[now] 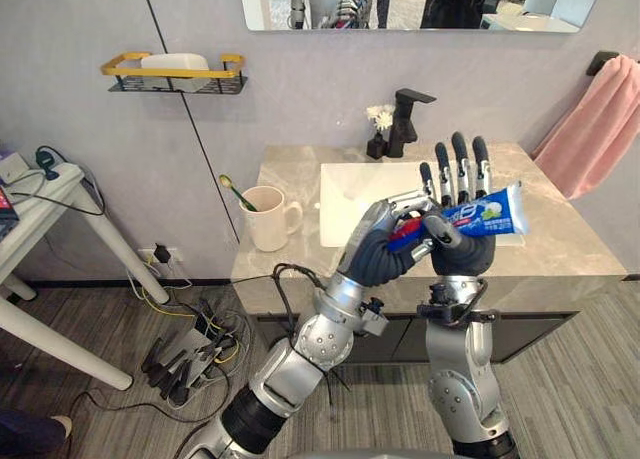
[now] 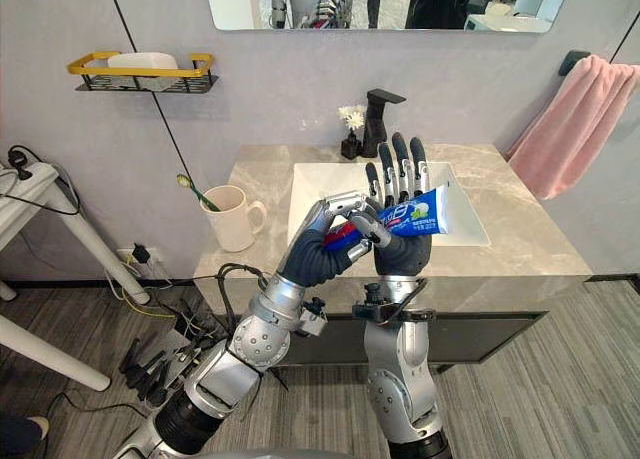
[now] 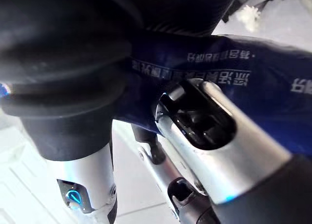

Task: Organize washtable

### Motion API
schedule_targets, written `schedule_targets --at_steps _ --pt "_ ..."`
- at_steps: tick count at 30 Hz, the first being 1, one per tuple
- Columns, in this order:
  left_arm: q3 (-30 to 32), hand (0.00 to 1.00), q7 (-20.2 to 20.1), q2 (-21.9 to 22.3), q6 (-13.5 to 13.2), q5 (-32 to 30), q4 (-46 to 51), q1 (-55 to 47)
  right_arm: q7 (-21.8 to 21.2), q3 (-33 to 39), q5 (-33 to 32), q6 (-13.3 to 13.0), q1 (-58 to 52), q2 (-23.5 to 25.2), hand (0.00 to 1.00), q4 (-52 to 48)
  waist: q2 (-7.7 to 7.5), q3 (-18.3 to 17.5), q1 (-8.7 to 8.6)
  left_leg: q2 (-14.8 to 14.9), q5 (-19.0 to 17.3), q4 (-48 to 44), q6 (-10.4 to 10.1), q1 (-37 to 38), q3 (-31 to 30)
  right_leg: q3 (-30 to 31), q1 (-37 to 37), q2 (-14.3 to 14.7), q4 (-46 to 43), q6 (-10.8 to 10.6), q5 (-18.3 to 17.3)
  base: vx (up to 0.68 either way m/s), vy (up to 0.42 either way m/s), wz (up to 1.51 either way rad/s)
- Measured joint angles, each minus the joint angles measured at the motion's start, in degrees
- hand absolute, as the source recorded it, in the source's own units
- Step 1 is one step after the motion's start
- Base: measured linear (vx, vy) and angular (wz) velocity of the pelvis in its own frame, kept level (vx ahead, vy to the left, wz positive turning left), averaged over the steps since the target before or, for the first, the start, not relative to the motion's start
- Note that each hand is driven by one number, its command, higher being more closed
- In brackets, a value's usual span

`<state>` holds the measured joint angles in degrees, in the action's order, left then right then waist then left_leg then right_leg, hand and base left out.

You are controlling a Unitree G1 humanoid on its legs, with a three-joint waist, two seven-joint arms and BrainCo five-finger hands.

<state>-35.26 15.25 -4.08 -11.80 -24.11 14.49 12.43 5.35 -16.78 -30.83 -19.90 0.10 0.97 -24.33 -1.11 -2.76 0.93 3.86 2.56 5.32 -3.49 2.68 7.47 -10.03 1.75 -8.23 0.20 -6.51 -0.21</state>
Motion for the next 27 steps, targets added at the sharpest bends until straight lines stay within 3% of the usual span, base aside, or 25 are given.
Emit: schedule_targets --at_steps 18,24,25,27 --pt "1.2 1.00 1.3 0.5 -2.4 -0.1 -0.2 -0.1 2.8 -1.3 3.8 0.2 2.1 0.2 1.00 -1.8 0.02 0.0 0.06 0.1 0.0 0.0 0.0 -0.3 1.1 1.2 -1.0 0.1 0.0 -0.2 0.3 -0.01 -0.003 -0.03" --pt "2.1 1.00 1.2 1.2 -3.2 2.2 -2.7 -0.6 5.0 -1.3 6.2 1.9 2.1 0.2 1.00 -1.7 0.17 -0.1 0.10 0.1 0.0 0.0 0.0 -0.3 1.1 1.2 -1.0 0.0 0.0 -0.2 0.4 0.00 0.000 0.00" --pt "2.2 0.00 1.2 1.6 -3.6 3.0 -3.3 -1.0 5.7 -1.3 7.0 2.5 2.0 0.2 1.00 -1.7 0.26 -0.2 0.11 0.1 0.0 0.0 0.0 -0.3 1.1 1.2 -1.0 0.0 0.0 -0.2 0.4 0.00 0.000 0.00" --pt "2.5 0.00 1.0 2.0 -3.7 4.1 -4.1 -2.1 6.4 -1.3 8.0 2.9 2.0 0.2 1.00 -1.2 0.49 -0.4 0.16 0.1 0.0 0.0 0.0 -0.4 1.0 1.1 -1.0 0.0 0.0 -0.2 0.3 0.00 0.000 0.00"
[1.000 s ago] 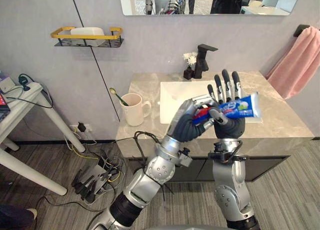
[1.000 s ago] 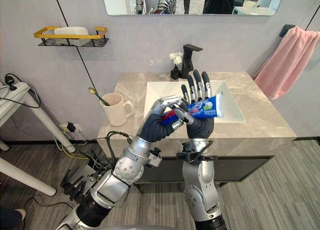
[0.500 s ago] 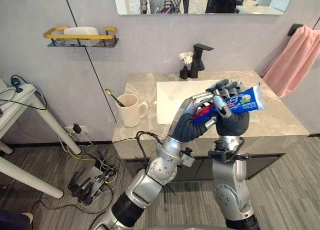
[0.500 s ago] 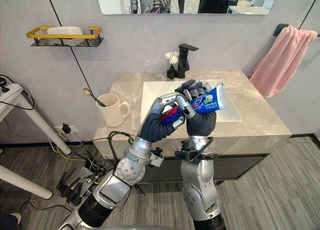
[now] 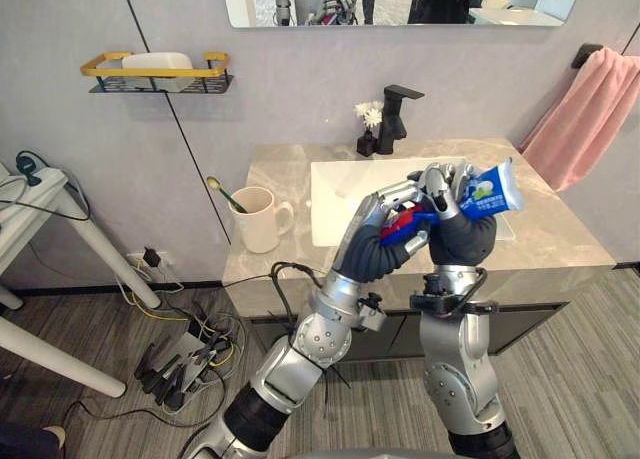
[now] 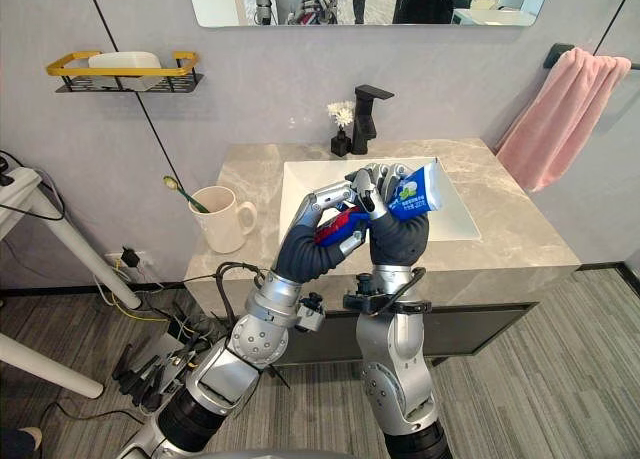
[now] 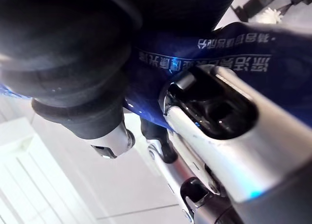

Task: Organize washtable

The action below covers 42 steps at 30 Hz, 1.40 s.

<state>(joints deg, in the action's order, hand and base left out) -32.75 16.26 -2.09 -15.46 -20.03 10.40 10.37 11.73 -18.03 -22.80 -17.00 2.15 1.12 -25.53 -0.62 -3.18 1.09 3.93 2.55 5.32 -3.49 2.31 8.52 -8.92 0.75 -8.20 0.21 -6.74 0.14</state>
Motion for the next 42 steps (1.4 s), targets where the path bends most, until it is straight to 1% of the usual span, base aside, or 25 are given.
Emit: schedule_targets --at_steps 2,4,6,8,10,11,14,15,18,20,22,25,29,32,36,38,39,40,42 --pt "0.1 0.00 -0.2 0.4 -0.1 1.7 -0.9 -1.0 0.6 0.1 1.5 0.1 0.0 0.0 1.00 0.7 0.23 -0.2 0.05 0.0 0.0 0.0 0.0 0.0 -0.1 -0.1 0.0 0.0 0.0 0.0 0.0 0.00 0.000 0.00" --pt "1.6 0.00 -1.3 0.8 -0.1 3.6 -2.5 -2.3 0.6 0.1 2.8 0.3 0.0 0.0 1.00 1.9 0.56 -0.4 0.02 0.0 0.0 0.0 0.0 0.0 -0.2 -0.2 0.1 0.0 0.0 0.0 0.0 0.00 0.000 0.00" --pt "2.1 0.00 -1.4 0.8 0.0 4.2 -3.3 -3.0 0.7 0.3 3.7 1.2 0.0 0.0 1.00 2.2 0.69 -0.5 0.12 0.0 0.0 0.0 0.0 0.0 -0.4 -0.3 0.2 0.0 0.0 0.0 0.0 0.00 0.000 0.02" --pt "3.2 0.00 -1.7 0.8 0.4 4.2 -3.5 -3.4 0.7 0.4 4.9 1.3 0.0 0.0 1.00 2.1 0.69 -0.5 0.19 0.0 0.0 0.0 0.0 0.0 -0.5 -0.5 0.2 0.0 0.0 0.0 0.0 0.00 0.000 0.04" --pt "5.6 0.00 -2.6 0.8 2.7 4.2 -4.1 -4.7 0.4 0.4 6.7 1.3 0.4 0.0 1.00 2.1 0.76 -0.5 0.03 0.0 0.0 0.0 0.0 0.1 -0.6 -0.5 0.4 0.0 0.0 0.0 0.0 0.00 0.000 0.00" --pt "7.0 0.00 -2.8 0.7 4.3 4.2 -4.1 -5.6 0.2 0.5 7.3 1.3 1.0 0.0 1.00 2.0 0.76 -0.5 -0.05 0.0 0.0 0.0 0.0 0.1 -0.7 -0.6 0.6 0.0 0.1 0.0 0.0 0.00 0.000 0.04" --pt "11.3 0.00 -3.0 0.5 6.2 4.2 -3.6 -7.4 -0.8 2.0 8.2 1.3 2.3 0.5 1.00 1.9 0.77 -0.5 -0.01 -0.1 0.2 0.1 0.0 0.2 -1.5 -1.6 1.2 0.0 0.2 0.0 0.0 -0.01 -0.006 0.13" --pt "11.9 0.00 -3.0 0.4 6.3 4.2 -3.0 -7.5 -0.8 2.2 8.3 1.3 2.5 0.7 1.00 1.9 0.77 -0.5 0.00 -0.1 0.3 0.1 0.0 0.1 -1.7 -1.8 1.2 -0.1 0.2 0.0 0.0 -0.02 -0.013 0.18" --pt "15.7 0.00 -3.0 -0.2 6.5 4.1 3.3 -9.7 -1.8 3.2 8.3 1.1 2.8 1.8 1.00 1.8 0.79 -0.5 0.04 -0.1 0.4 0.1 0.0 0.1 -2.3 -2.1 1.6 -0.1 0.3 0.0 -0.1 -0.02 -0.007 0.10" --pt "21.1 0.00 -2.1 -0.3 6.5 4.1 8.3 -10.7 -2.0 5.6 8.9 1.1 2.8 1.9 1.00 1.8 0.81 -0.5 0.06 -0.1 0.4 0.1 0.0 0.2 -2.8 -2.8 2.0 -0.1 0.4 0.0 -0.1 -0.03 -0.008 0.12" --pt "24.8 0.00 -1.2 -0.4 6.5 4.1 11.7 -11.4 -2.0 7.2 8.9 1.0 2.6 1.9 1.00 1.8 0.91 -0.4 -0.02 -0.2 0.5 0.2 0.0 0.1 -3.4 -3.5 2.2 -0.2 0.4 0.1 -0.2 -0.04 -0.010 0.13" --pt "28.9 0.00 0.4 -0.5 6.3 3.8 15.7 -12.2 -2.0 9.0 8.9 0.9 2.5 1.9 1.00 1.8 1.10 -0.3 0.22 -0.2 0.5 0.5 -0.1 0.2 -3.9 -4.0 2.7 -0.1 0.4 0.2 -0.4 -0.04 -0.009 0.12" --pt "32.7 0.00 2.6 -0.3 6.0 1.5 21.0 -14.4 -3.2 9.1 8.9 0.6 2.5 1.8 1.00 1.8 1.34 -0.3 0.42 -0.2 0.6 0.5 -0.2 0.1 -4.7 -5.1 3.3 -0.1 1.0 0.2 -0.4 -0.01 -0.011 0.11" --pt "37.4 0.00 4.0 -0.2 6.0 0.5 23.7 -15.2 -3.4 10.4 8.8 0.5 2.5 1.7 1.00 1.8 1.34 -0.3 1.28 -0.2 0.7 0.5 -0.3 -0.2 -5.4 -5.4 3.3 0.0 1.1 0.3 -0.5 0.01 -0.012 0.10" --pt "45.8 0.00 6.3 1.0 6.2 -0.5 25.5 -18.5 -4.2 13.6 7.4 0.2 6.8 0.6 1.00 5.7 1.20 -0.2 1.61 -0.4 1.2 0.5 -0.4 -0.8 -7.2 -7.1 4.0 -0.1 1.2 0.3 -0.6 0.00 -0.013 0.21" --pt "48.2 0.00 7.6 2.4 6.3 -0.9 25.5 -21.1 -4.2 16.1 3.3 -0.1 12.1 -1.1 1.00 9.4 0.98 0.0 3.26 -0.5 1.5 0.5 -0.4 -1.1 -8.7 -8.5 4.5 -0.1 1.2 0.4 -0.9 -0.03 -0.024 0.36" --pt "48.6 0.00 7.7 2.8 6.3 -1.0 25.5 -21.9 -4.2 16.5 1.9 -0.2 13.4 -1.5 1.00 10.1 0.93 0.0 3.42 -0.5 1.6 0.5 -0.5 -1.4 -9.5 -9.4 4.7 -0.1 1.2 0.4 -1.0 -0.04 -0.037 0.57" --pt "48.9 0.00 7.7 3.5 6.3 -1.0 25.5 -23.4 -4.2 17.3 -0.5 -0.5 16.0 -2.2 1.00 11.6 0.71 0.3 4.05 -0.7 1.9 0.5 -0.5 -1.7 -11.0 -10.9 5.2 -0.1 1.1 0.4 -1.4 -0.04 -0.043 0.60" --pt "49.1 0.00 7.6 4.5 6.2 -1.0 25.4 -26.0 -4.3 18.2 -3.4 -0.6 19.8 -3.6 1.00 14.6 0.01 0.9 5.79 -0.7 2.2 0.5 -0.7 -2.0 -12.6 -12.5 5.8 0.0 0.9 0.3 -1.9 -0.04 -0.045 0.55"
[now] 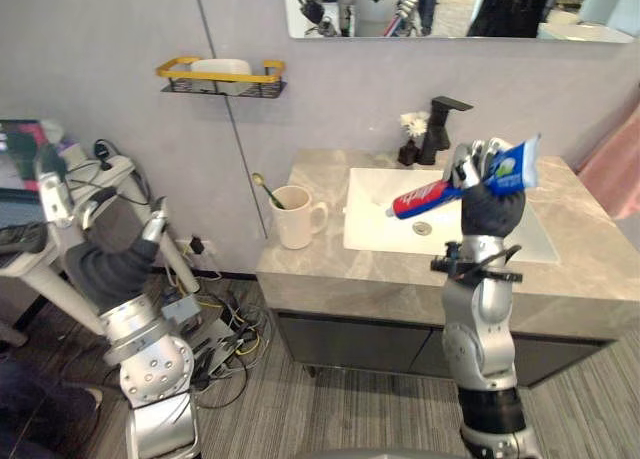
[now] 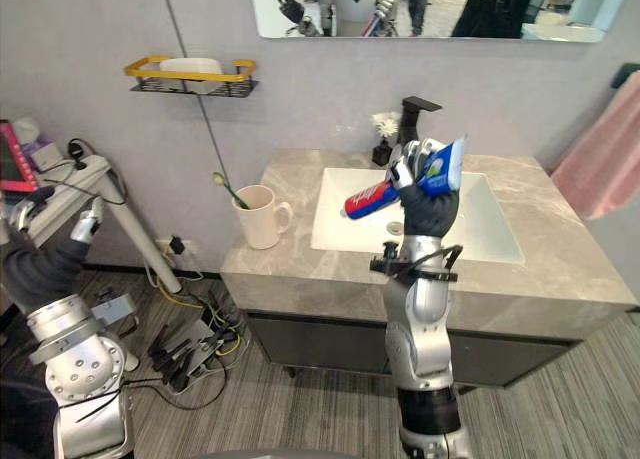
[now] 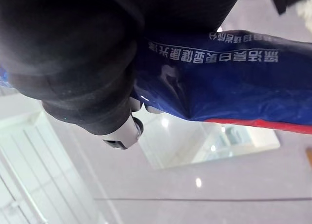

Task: Organize washtable

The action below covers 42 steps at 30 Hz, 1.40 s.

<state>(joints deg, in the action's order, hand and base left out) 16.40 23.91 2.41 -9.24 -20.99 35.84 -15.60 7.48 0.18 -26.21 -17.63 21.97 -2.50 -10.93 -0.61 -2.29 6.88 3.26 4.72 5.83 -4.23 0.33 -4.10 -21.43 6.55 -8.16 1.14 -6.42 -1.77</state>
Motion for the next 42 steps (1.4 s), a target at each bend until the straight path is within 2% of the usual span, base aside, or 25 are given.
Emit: schedule_targets --at_steps 3,5,6,7,8,11,12,15,16,18,22,26,33,38,42 --pt "0.1 0.00 -0.2 1.6 -0.1 0.1 -1.3 -5.0 -0.1 1.4 -5.6 0.0 6.5 -3.7 1.00 5.0 -1.83 0.9 2.05 -0.1 0.6 0.0 -0.3 -1.7 -2.7 -3.2 0.1 0.3 0.0 0.0 -0.4 -0.03 -0.049 0.54" --pt "0.3 0.00 -0.7 2.2 0.0 0.6 -6.9 -7.9 -0.2 2.0 -9.5 0.2 12.1 -8.3 1.00 10.3 -3.38 1.8 4.06 -0.3 1.2 0.0 -0.3 -2.8 -4.4 -5.1 0.1 0.4 0.1 0.0 -0.5 -0.02 -0.039 0.41" --pt "0.4 0.00 -1.3 2.4 0.0 1.2 -9.0 -8.5 -0.2 2.0 -10.5 0.4 13.4 -9.4 1.00 11.6 -3.77 2.0 4.54 -0.4 1.3 0.0 -0.3 -3.1 -4.8 -5.4 0.1 0.4 0.1 0.0 -0.5 0.00 -0.026 0.28" --pt "1.0 0.00 -1.7 2.7 0.1 2.4 -14.2 -9.0 -0.3 2.0 -11.9 0.5 15.8 -11.1 1.00 13.6 -4.53 2.5 5.32 -0.5 1.5 0.0 -0.3 -3.5 -5.3 -5.8 0.1 0.3 0.1 -0.1 -0.5 0.00 -0.018 0.22" --pt "1.4 0.00 -2.1 2.7 0.3 3.1 -16.7 -9.3 -0.3 1.8 -12.9 0.6 16.8 -11.6 1.00 14.4 -4.87 2.6 5.35 -0.6 1.8 0.0 -0.2 -3.7 -5.4 -6.0 0.0 0.3 0.1 -0.1 -0.5 0.01 -0.015 0.23" --pt "2.3 0.00 -4.2 2.9 2.8 7.5 -32.4 -9.7 -1.8 0.8 -20.3 0.8 19.2 -14.4 1.00 15.1 -6.73 3.3 6.51 -1.0 1.9 -0.2 -0.1 -4.5 -5.9 -6.3 -0.6 -0.1 0.0 -0.1 -0.5 0.01 -0.003 0.08" --pt "2.5 0.00 -5.1 2.9 4.1 9.2 -38.2 -9.8 -2.7 -0.7 -22.7 1.4 19.6 -16.5 1.00 15.1 -7.43 3.5 6.50 -1.1 2.0 -0.3 0.0 -4.8 -6.0 -6.4 -0.9 -0.2 0.0 -0.1 -0.5 0.00 0.000 0.00" --pt "2.9 0.00 -6.2 2.9 5.1 11.4 -44.5 -10.1 -3.5 -2.7 -24.3 2.9 20.1 -19.8 1.00 15.1 -8.12 3.8 6.45 -1.2 2.0 -0.3 0.0 -4.9 -5.9 -6.4 -1.0 -0.3 -0.2 -0.1 -0.5 -0.01 -0.001 0.00" --pt "2.7 0.00 -6.8 3.0 5.2 12.2 -47.9 -10.2 -4.6 -3.5 -24.6 3.4 20.6 -22.2 1.00 15.1 -8.23 3.8 6.45 -1.2 2.0 0.0 0.0 -5.2 -5.9 -6.3 -1.6 -0.4 -0.5 -0.1 -0.5 -0.05 -0.003 -0.03" --pt "2.7 0.00 -8.0 2.9 5.3 13.5 -50.6 -10.1 -5.3 -3.5 -24.8 3.6 21.4 -23.8 1.00 15.2 -8.15 3.9 6.34 -1.1 2.1 0.0 0.0 -5.8 -5.9 -6.1 -2.5 -0.4 -1.0 -0.1 -0.6 -0.06 -0.003 -0.07" --pt "1.2 0.00 -10.1 0.0 5.6 16.8 -58.9 -8.5 -5.5 -6.3 -25.4 4.0 23.1 -27.3 1.00 18.7 -8.79 4.0 6.40 -0.2 2.3 0.0 -0.1 -6.1 -5.3 -4.9 -3.3 0.4 -1.1 0.0 -0.5 -0.05 -0.024 -0.11" --pt "1.0 0.00 -10.5 -2.4 5.7 18.2 -64.1 -5.7 -6.5 -7.2 -26.7 4.4 23.4 -27.7 1.00 19.0 -9.83 4.4 6.27 1.0 2.7 0.0 -0.6 -6.9 -5.1 -4.0 -4.6 1.5 -1.2 0.7 -0.3 -0.04 -0.041 -0.12" --pt "-0.6 0.00 -11.5 -4.5 5.6 18.2 -70.0 -3.4 -6.6 -7.2 -27.2 4.1 23.1 -27.6 1.00 18.8 -10.64 4.8 6.33 1.6 2.8 -0.1 -0.8 -7.8 -5.1 -3.7 -5.7 2.0 -1.4 0.8 -0.3 -0.01 -0.010 -0.02" --pt "-0.8 0.00 -11.5 -5.6 5.5 20.2 -74.8 -1.7 -6.5 -7.3 -27.2 3.6 21.5 -24.8 1.00 19.4 -11.27 5.4 6.30 1.7 3.0 -0.3 -1.0 -7.9 -5.1 -3.6 -6.1 2.1 -1.8 1.2 -0.5 0.00 -0.004 -0.01" --pt "-1.0 0.00 -11.6 -6.2 5.1 20.6 -76.3 -0.7 -6.3 -8.1 -27.2 3.6 21.4 -24.7 1.00 21.6 -11.65 6.3 6.45 1.8 3.0 -0.3 -1.0 -8.1 -5.1 -3.7 -6.2 2.1 -2.0 1.4 -0.6 -0.01 -0.002 0.00"
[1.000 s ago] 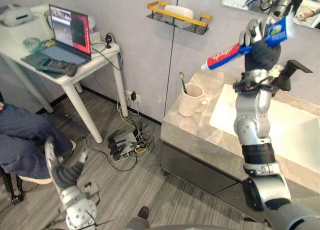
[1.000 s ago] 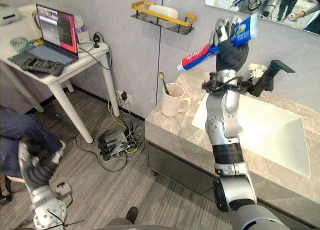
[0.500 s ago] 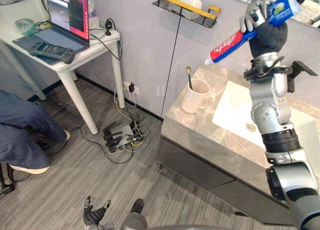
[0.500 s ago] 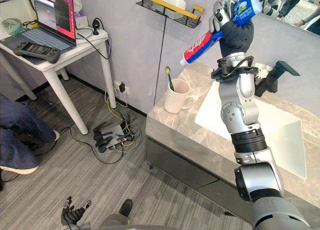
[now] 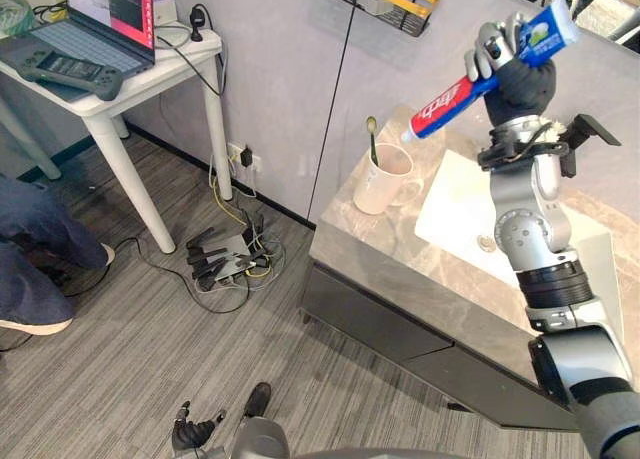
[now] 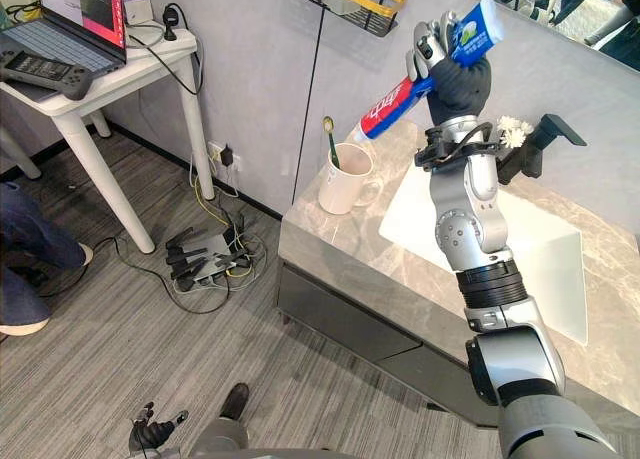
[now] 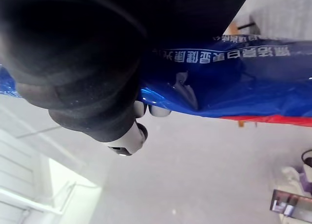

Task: Organize washtable

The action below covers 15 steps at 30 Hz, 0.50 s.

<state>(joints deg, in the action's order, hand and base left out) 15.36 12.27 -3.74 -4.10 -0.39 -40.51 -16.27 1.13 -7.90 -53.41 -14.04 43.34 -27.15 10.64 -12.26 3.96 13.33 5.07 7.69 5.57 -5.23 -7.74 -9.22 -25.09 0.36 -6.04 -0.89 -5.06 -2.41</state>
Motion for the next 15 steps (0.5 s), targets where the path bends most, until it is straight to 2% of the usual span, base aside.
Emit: schedule_targets --at_steps 9,15 --pt "0.0 0.00 -1.0 -1.3 -0.4 1.4 -2.7 0.4 0.2 -1.6 0.2 0.0 0.4 -0.1 1.00 2.4 -0.99 1.0 0.03 0.0 0.0 0.0 0.0 -1.5 -0.3 -0.2 -1.4 0.0 -0.2 0.0 0.0 0.00 0.000 0.00" --pt "0.0 0.00 -1.1 -1.7 -0.7 2.1 -4.6 1.1 1.2 -1.6 6.3 0.0 1.8 -0.8 1.00 2.5 -1.06 1.2 -0.13 0.0 0.1 -0.1 -0.1 -1.7 -0.5 -0.2 -1.7 0.0 -0.1 0.0 0.0 0.00 0.000 0.00"
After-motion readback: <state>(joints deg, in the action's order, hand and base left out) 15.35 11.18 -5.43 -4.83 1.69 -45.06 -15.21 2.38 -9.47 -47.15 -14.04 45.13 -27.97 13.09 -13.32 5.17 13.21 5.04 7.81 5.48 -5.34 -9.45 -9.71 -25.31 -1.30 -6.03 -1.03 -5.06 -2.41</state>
